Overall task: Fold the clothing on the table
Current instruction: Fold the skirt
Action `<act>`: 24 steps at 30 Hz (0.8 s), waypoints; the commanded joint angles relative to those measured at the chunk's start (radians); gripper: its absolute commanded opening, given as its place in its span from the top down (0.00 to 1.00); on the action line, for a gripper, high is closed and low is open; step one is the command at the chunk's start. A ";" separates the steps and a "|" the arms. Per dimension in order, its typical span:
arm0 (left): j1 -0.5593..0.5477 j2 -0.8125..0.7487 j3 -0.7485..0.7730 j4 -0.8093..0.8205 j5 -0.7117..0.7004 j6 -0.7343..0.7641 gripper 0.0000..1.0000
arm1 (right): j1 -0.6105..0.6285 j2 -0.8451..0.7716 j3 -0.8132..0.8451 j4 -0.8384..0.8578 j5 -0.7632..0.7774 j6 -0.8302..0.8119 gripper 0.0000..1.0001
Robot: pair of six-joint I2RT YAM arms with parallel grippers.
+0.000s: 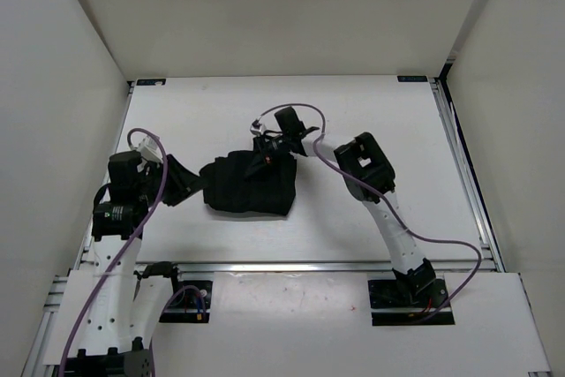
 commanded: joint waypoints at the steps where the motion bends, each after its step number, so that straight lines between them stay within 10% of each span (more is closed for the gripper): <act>1: 0.004 -0.006 0.057 -0.001 0.017 0.014 0.54 | -0.047 -0.162 0.123 -0.216 0.094 -0.165 0.80; 6: -0.029 0.038 0.084 -0.012 0.016 0.020 0.36 | -0.122 -0.337 0.168 -0.330 0.175 -0.240 0.28; 12: -0.100 0.180 0.216 -0.204 -0.121 0.144 0.06 | -0.135 -0.400 0.494 -0.871 0.630 -0.407 0.02; 15: -0.046 0.197 0.237 -0.244 -0.145 0.182 0.05 | -0.119 -0.315 0.613 -1.134 0.739 -0.443 0.01; 24: -0.028 0.195 0.234 -0.244 -0.264 0.144 0.01 | -0.108 -0.560 0.291 -1.122 0.911 -0.452 0.00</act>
